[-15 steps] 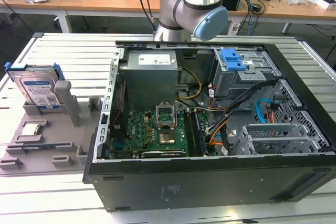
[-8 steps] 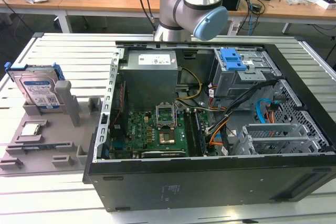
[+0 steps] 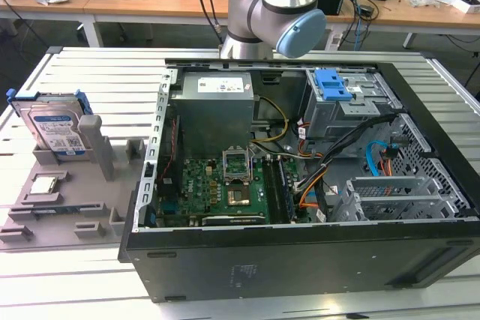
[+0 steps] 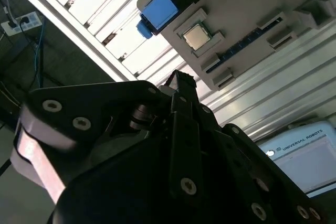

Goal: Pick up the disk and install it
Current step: 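Pick up the disk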

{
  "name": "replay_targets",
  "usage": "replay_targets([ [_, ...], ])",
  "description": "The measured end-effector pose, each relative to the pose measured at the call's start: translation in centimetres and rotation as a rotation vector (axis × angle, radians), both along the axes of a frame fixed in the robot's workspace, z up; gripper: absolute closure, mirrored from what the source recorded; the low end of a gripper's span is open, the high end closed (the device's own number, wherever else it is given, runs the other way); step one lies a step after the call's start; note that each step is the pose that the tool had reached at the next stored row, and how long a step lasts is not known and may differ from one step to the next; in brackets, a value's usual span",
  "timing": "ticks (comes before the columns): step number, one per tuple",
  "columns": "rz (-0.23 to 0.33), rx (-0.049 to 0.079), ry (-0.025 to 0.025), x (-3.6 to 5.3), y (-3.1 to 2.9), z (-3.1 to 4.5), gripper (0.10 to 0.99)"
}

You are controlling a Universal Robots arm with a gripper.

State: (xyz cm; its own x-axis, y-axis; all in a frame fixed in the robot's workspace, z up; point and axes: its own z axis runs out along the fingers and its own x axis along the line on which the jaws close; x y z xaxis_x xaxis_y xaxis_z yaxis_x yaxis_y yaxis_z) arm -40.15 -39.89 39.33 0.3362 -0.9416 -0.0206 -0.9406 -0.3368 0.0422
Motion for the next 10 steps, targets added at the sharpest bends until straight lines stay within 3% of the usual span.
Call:
replay_targets([
  [10,-0.176,-0.002,0.0001,0.0,0.0,-0.11,0.98],
])
